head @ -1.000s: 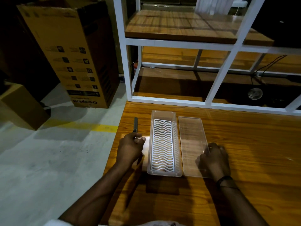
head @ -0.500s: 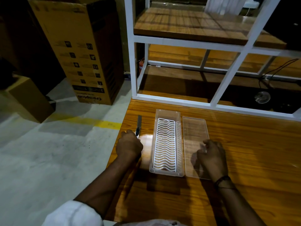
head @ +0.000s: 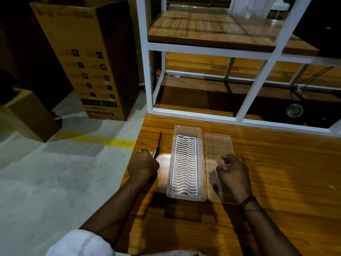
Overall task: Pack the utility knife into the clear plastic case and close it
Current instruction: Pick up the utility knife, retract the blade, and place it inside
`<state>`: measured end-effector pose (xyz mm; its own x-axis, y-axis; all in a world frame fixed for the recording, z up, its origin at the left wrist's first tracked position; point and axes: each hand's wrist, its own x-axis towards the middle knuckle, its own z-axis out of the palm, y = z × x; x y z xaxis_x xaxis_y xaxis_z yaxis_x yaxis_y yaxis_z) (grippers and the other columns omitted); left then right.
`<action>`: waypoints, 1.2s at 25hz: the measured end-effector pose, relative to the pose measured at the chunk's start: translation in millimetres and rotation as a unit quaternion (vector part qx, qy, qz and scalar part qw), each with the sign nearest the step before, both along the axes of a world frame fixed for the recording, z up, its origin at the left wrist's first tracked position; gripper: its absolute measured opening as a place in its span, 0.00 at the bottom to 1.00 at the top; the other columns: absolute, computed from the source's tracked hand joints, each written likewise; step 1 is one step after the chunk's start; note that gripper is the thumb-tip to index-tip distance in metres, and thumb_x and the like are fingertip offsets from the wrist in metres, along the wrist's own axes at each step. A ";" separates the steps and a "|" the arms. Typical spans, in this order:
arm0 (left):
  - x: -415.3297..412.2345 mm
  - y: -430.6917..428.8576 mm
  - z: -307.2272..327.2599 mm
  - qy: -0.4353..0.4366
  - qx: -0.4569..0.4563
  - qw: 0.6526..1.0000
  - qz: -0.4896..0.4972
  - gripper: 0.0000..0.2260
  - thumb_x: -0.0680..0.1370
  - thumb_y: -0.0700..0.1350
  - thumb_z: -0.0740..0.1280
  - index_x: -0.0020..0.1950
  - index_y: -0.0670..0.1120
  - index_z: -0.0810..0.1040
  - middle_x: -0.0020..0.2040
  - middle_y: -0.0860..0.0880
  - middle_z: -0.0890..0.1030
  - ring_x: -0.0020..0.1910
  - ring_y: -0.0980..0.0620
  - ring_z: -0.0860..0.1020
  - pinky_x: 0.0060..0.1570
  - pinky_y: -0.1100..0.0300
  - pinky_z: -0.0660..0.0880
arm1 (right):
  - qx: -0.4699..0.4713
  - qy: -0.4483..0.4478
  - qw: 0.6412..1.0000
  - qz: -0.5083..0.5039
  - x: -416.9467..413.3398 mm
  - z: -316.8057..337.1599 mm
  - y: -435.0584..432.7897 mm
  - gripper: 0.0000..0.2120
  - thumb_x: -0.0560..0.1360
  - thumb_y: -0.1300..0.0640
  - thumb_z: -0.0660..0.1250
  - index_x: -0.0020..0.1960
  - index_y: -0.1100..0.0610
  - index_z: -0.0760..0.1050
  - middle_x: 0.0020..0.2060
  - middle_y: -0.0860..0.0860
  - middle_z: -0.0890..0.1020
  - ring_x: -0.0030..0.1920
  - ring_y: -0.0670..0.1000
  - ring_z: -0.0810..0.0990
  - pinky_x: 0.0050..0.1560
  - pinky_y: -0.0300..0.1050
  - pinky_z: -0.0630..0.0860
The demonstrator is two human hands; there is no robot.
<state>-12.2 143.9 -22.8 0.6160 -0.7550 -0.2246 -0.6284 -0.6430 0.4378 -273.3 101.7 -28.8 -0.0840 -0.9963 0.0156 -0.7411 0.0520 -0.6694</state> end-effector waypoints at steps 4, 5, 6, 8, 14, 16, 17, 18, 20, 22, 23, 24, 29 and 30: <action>6.7 3.7 7.7 0.116 -0.087 0.989 0.031 0.09 0.76 0.51 0.73 0.51 0.46 0.81 0.49 0.46 0.85 0.48 0.44 0.83 0.44 0.56 0.75 | -0.018 -0.010 1.000 0.012 6.6 5.1 -1.3 0.16 0.73 0.61 0.70 0.61 0.57 0.80 0.57 0.56 0.80 0.55 0.56 0.80 0.53 0.44 0.76; 8.4 3.2 10.4 0.151 -0.115 0.981 0.037 0.09 0.76 0.51 0.74 0.49 0.47 0.81 0.47 0.47 0.85 0.45 0.46 0.83 0.44 0.55 0.77 | -0.024 -0.019 0.999 0.015 9.3 7.5 -1.7 0.15 0.73 0.61 0.70 0.60 0.57 0.80 0.57 0.55 0.81 0.53 0.55 0.81 0.50 0.41 0.75; 9.1 2.3 14.3 0.185 -0.147 0.971 0.041 0.09 0.76 0.51 0.75 0.48 0.48 0.80 0.46 0.47 0.85 0.43 0.47 0.84 0.44 0.53 0.80 | -0.027 -0.031 0.999 0.018 12.7 11.3 -2.2 0.14 0.73 0.61 0.71 0.59 0.56 0.81 0.56 0.54 0.82 0.51 0.53 0.81 0.48 0.39 0.74; 5.9 1.2 24.8 0.265 -0.200 0.942 0.047 0.09 0.76 0.50 0.76 0.49 0.47 0.80 0.45 0.45 0.86 0.42 0.47 0.85 0.45 0.48 0.85 | -0.029 -0.077 0.996 0.028 20.7 20.9 -3.5 0.12 0.74 0.62 0.71 0.57 0.55 0.81 0.53 0.51 0.83 0.50 0.51 0.81 0.47 0.37 0.74; -36.4 10.1 57.2 0.471 -0.215 0.855 -0.013 0.07 0.77 0.44 0.75 0.48 0.44 0.79 0.41 0.47 0.87 0.39 0.49 0.86 0.38 0.53 0.82 | 0.037 -0.316 0.943 0.095 48.5 59.0 1.4 0.06 0.78 0.55 0.69 0.50 0.53 0.85 0.44 0.51 0.87 0.45 0.50 0.84 0.41 0.44 0.79; -48.4 14.2 55.8 0.480 -0.209 0.851 -0.039 0.08 0.77 0.44 0.75 0.50 0.43 0.79 0.37 0.50 0.86 0.36 0.53 0.86 0.36 0.55 0.82 | 0.068 -0.356 0.925 0.114 56.5 64.3 3.4 0.09 0.79 0.52 0.68 0.49 0.55 0.85 0.45 0.55 0.87 0.43 0.54 0.85 0.36 0.45 0.78; -53.9 16.0 54.2 0.480 -0.206 0.851 -0.052 0.08 0.77 0.43 0.75 0.50 0.42 0.79 0.35 0.51 0.85 0.34 0.55 0.85 0.34 0.57 0.81 | 0.080 -0.374 0.916 0.118 59.7 65.4 3.8 0.10 0.79 0.52 0.67 0.50 0.56 0.86 0.45 0.56 0.88 0.42 0.55 0.85 0.35 0.45 0.77; -58.5 17.3 52.9 0.485 -0.204 0.848 -0.062 0.08 0.77 0.43 0.76 0.50 0.42 0.78 0.32 0.52 0.84 0.32 0.57 0.84 0.33 0.58 0.80 | 0.088 -0.389 0.909 0.120 61.9 65.5 3.7 0.11 0.79 0.51 0.68 0.50 0.56 0.86 0.45 0.56 0.88 0.41 0.54 0.85 0.34 0.45 0.76; -64.9 18.7 50.7 0.503 -0.207 0.836 -0.077 0.08 0.77 0.40 0.75 0.50 0.41 0.77 0.30 0.53 0.82 0.29 0.59 0.82 0.28 0.63 0.77 | 0.092 -0.403 0.903 0.119 64.9 65.1 3.4 0.11 0.79 0.51 0.68 0.49 0.56 0.86 0.44 0.56 0.88 0.38 0.52 0.84 0.33 0.44 0.74; -67.3 19.3 49.4 0.490 -0.216 0.840 -0.087 0.08 0.77 0.41 0.75 0.49 0.43 0.76 0.33 0.52 0.82 0.28 0.60 0.81 0.26 0.64 0.75 | 0.086 -0.402 0.906 0.107 66.2 63.5 1.5 0.09 0.78 0.53 0.69 0.48 0.57 0.85 0.43 0.58 0.88 0.36 0.52 0.82 0.31 0.44 0.73; -67.2 19.5 48.1 0.468 -0.219 0.851 -0.095 0.09 0.77 0.42 0.76 0.50 0.45 0.76 0.36 0.51 0.81 0.29 0.60 0.81 0.26 0.63 0.74 | 0.083 -0.403 0.906 0.103 65.8 62.9 0.5 0.08 0.78 0.54 0.70 0.48 0.58 0.85 0.42 0.59 0.88 0.36 0.53 0.81 0.31 0.44 0.74; -66.2 20.5 46.7 0.442 -0.221 0.863 -0.106 0.10 0.76 0.44 0.76 0.52 0.47 0.77 0.39 0.51 0.82 0.31 0.60 0.81 0.27 0.62 0.75 | 0.080 -0.404 0.905 0.103 65.2 62.3 -1.1 0.08 0.77 0.55 0.70 0.48 0.59 0.84 0.42 0.59 0.87 0.36 0.54 0.82 0.32 0.45 0.75; -52.5 31.2 49.3 0.340 -0.218 0.880 -0.249 0.35 0.69 0.51 0.81 0.72 0.64 0.69 0.56 0.54 0.81 0.41 0.52 0.85 0.41 0.52 0.84 | 0.067 -0.404 0.906 0.110 60.3 66.2 -10.8 0.07 0.78 0.56 0.69 0.51 0.58 0.84 0.44 0.57 0.87 0.40 0.53 0.85 0.35 0.42 0.78; -50.0 33.8 51.2 0.313 -0.209 0.882 -0.283 0.41 0.68 0.48 0.82 0.75 0.66 0.66 0.59 0.56 0.79 0.43 0.52 0.85 0.42 0.54 0.85 | 0.063 -0.406 0.905 0.111 59.5 66.7 -13.2 0.08 0.78 0.56 0.69 0.52 0.59 0.84 0.44 0.57 0.87 0.40 0.52 0.85 0.33 0.41 0.78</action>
